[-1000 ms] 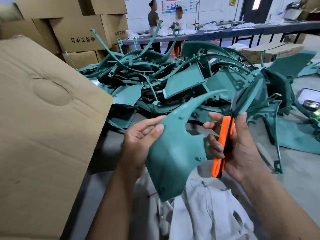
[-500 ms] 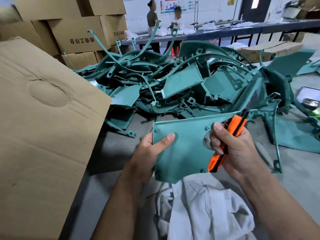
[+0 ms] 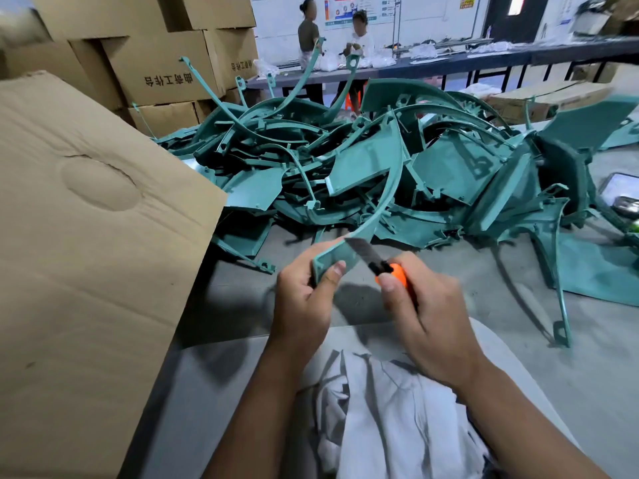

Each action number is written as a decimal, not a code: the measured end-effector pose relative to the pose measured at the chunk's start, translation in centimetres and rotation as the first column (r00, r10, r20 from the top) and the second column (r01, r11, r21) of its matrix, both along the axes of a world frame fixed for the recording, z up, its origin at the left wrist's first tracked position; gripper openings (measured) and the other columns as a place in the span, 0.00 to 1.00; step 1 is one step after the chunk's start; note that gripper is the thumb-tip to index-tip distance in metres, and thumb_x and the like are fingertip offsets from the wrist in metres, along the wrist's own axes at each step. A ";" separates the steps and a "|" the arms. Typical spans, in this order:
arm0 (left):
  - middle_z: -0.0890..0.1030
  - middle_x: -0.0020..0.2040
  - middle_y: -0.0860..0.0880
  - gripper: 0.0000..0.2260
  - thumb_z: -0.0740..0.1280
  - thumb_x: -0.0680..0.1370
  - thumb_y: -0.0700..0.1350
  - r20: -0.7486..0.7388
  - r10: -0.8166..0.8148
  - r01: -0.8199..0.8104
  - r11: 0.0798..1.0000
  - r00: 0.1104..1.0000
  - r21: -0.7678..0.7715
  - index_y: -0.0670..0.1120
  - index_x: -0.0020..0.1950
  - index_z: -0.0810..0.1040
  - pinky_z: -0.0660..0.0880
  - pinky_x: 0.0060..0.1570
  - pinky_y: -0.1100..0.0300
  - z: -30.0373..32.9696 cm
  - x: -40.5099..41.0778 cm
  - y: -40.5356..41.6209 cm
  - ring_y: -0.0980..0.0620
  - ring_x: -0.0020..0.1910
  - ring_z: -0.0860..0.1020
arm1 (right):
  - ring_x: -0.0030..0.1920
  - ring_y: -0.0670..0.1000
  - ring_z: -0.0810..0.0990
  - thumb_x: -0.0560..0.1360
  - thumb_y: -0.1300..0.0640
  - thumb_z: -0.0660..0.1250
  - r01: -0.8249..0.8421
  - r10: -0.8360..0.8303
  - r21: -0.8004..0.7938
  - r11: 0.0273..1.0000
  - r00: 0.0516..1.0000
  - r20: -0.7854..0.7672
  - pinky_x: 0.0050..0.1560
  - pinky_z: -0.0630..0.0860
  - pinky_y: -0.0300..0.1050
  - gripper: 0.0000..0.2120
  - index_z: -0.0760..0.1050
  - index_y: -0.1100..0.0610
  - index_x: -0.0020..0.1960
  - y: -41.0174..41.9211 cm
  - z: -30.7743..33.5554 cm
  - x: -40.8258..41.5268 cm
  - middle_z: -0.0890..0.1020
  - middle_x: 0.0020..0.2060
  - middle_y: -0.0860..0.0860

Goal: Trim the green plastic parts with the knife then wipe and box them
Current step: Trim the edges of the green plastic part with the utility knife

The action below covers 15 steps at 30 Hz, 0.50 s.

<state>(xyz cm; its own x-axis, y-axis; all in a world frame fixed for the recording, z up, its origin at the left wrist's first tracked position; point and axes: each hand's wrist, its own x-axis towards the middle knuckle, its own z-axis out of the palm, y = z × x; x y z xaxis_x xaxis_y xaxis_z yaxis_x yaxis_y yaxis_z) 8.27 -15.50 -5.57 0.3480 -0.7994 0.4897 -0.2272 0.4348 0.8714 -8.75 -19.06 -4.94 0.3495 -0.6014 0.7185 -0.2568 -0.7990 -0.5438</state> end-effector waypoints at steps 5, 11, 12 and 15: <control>0.85 0.47 0.47 0.07 0.64 0.79 0.36 0.168 0.066 -0.064 0.998 0.984 -0.019 0.43 0.52 0.82 0.79 0.53 0.48 -0.3 -0.6 -0.1 0.47 0.49 0.83 | 0.31 0.46 0.68 0.85 0.47 0.57 -0.017 0.014 -0.030 0.999 0.995 -0.103 0.33 0.63 0.43 0.11 0.68 0.51 0.48 -0.1 -0.7 0.7 0.67 0.31 0.40; 0.84 0.44 0.44 0.08 0.65 0.80 0.40 0.201 0.077 -0.078 0.997 0.977 -0.006 0.37 0.51 0.82 0.78 0.49 0.44 -0.4 -1.0 0.0 0.45 0.46 0.82 | 0.31 0.47 0.69 0.86 0.45 0.56 0.112 -0.118 -0.058 0.992 0.986 -0.121 0.32 0.67 0.44 0.14 0.69 0.53 0.48 -0.2 -0.6 0.6 0.68 0.31 0.42; 0.85 0.48 0.46 0.09 0.65 0.80 0.40 0.188 0.064 -0.063 0.998 0.980 -0.009 0.38 0.56 0.83 0.79 0.53 0.48 -0.3 -1.0 0.0 0.48 0.50 0.83 | 0.30 0.47 0.69 0.86 0.46 0.56 0.151 -0.156 -0.059 0.987 0.983 -0.095 0.31 0.65 0.40 0.13 0.70 0.53 0.47 -0.4 -0.5 0.4 0.68 0.31 0.42; 0.86 0.54 0.52 0.13 0.66 0.80 0.37 0.186 0.012 -0.007 1.000 0.983 -0.029 0.45 0.62 0.83 0.77 0.57 0.59 0.2 -0.8 0.2 0.50 0.57 0.83 | 0.28 0.44 0.67 0.86 0.51 0.59 0.278 -0.281 -0.067 0.958 0.959 -0.044 0.31 0.60 0.38 0.12 0.68 0.54 0.45 -1.3 -0.1 -0.5 0.66 0.30 0.42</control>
